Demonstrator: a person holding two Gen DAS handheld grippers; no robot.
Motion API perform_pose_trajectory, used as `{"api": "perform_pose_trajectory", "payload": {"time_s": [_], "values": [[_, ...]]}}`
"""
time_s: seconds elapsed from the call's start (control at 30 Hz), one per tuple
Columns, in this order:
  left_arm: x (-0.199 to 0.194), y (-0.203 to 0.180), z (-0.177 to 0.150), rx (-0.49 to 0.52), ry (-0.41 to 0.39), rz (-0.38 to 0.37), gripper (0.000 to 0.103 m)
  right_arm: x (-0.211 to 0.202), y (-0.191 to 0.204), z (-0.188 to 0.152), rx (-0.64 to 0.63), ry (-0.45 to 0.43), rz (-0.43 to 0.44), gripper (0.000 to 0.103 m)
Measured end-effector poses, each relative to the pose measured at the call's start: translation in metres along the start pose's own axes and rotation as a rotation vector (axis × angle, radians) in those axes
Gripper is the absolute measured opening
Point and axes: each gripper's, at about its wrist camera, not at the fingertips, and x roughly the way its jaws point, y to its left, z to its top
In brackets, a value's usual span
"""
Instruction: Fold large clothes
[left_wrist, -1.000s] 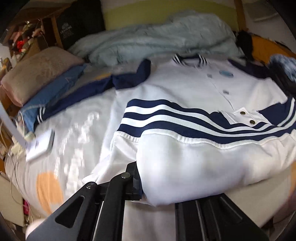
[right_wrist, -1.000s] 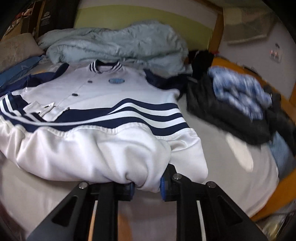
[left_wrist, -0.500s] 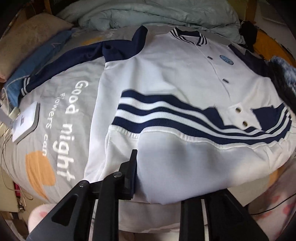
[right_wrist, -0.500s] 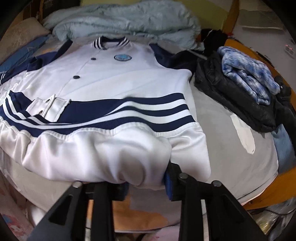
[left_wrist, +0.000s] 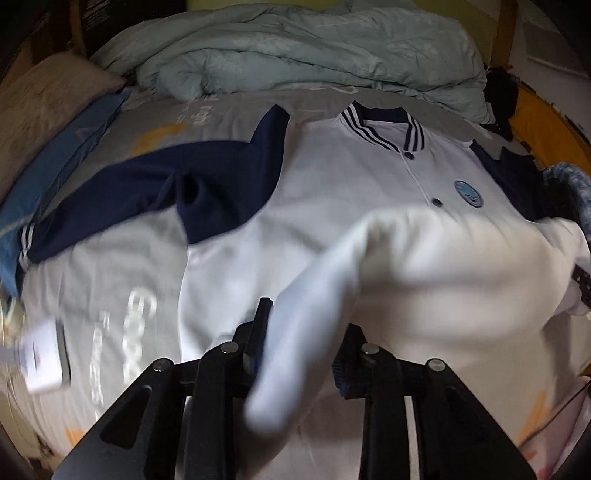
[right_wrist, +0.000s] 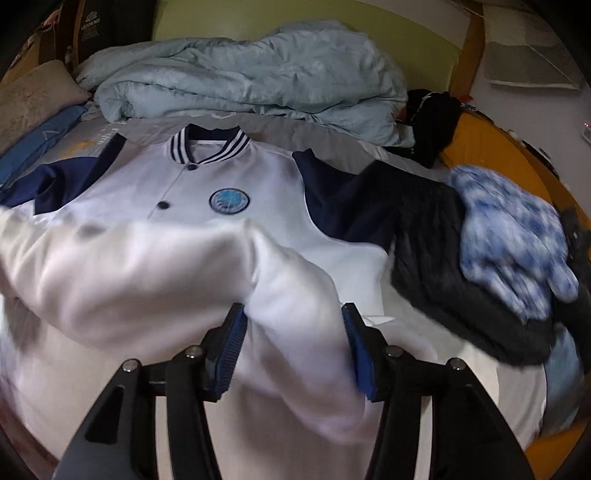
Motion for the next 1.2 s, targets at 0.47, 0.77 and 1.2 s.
{"api": "perform_pose_trajectory", "payload": {"time_s": [0.47, 0.77, 1.2], "values": [[-0.020, 0.009, -0.009, 0.022, -0.255, -0.087, 0.101, 0.019, -0.052, 0.005, 0.223, -0.150, 0.156, 0.086], [-0.013, 0.062, -0.013, -0.177, -0.214, -0.036, 0.100, 0.009, -0.080, -0.010, 0.264, -0.094, 0.114, 0.086], [0.031, 0.076, 0.014, -0.178, -0.212, 0.063, 0.007, 0.021, -0.092, 0.006, 0.304, -0.183, 0.109, 0.004]]}}
